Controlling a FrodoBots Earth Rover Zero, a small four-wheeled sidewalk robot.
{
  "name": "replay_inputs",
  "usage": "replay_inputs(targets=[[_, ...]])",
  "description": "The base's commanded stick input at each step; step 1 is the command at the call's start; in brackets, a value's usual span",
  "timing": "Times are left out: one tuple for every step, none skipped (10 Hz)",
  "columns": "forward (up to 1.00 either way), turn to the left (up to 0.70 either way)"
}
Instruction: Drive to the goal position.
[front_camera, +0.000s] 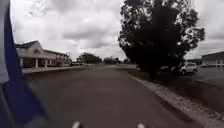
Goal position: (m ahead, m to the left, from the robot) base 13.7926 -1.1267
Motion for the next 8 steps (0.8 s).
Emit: replay_inputs(targets=[[0.45, 0.00], [0.45, 0.00], [0.45, 0.00], [0.45, 0.00], [0.45, 0.00], [0.45, 0.00], [0.45, 0.00], [0.45, 0.11]])
